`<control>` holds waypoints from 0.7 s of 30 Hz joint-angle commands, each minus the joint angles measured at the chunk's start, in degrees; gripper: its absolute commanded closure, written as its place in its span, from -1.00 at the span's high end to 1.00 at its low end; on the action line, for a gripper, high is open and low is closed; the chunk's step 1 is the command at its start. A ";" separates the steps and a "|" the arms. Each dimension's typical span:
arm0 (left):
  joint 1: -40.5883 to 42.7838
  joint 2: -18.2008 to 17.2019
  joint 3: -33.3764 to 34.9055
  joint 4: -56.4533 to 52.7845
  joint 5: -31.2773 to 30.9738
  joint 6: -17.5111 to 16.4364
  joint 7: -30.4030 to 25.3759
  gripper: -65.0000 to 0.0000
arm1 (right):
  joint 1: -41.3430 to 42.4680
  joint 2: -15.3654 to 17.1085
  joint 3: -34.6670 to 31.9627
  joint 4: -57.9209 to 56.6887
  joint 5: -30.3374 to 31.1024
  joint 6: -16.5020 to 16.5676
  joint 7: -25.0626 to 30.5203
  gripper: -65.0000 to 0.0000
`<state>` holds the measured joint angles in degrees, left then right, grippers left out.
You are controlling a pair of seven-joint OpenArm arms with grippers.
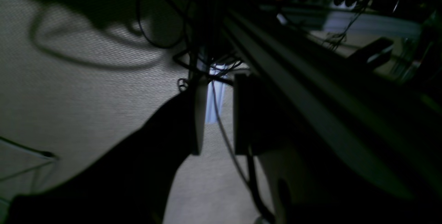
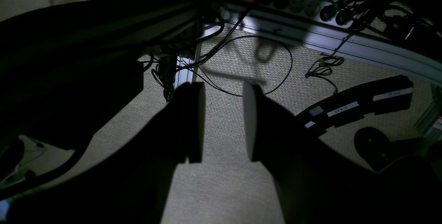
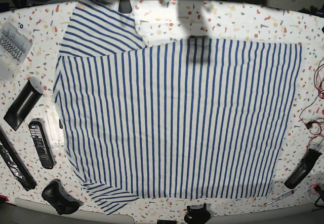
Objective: Layout the t-shirt on the table in an organized manner, then fold the t-shirt properly
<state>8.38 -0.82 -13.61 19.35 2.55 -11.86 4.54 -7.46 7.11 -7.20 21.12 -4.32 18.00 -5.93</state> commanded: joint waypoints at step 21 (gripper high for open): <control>5.66 0.00 0.00 7.80 -0.68 -0.17 -0.20 -0.61 | -1.16 0.33 -0.07 1.40 0.42 0.26 0.46 -0.42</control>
<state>13.78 -0.82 -13.61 26.96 1.91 -11.86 4.64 -8.54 7.16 -7.20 22.22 -4.29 18.00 -5.78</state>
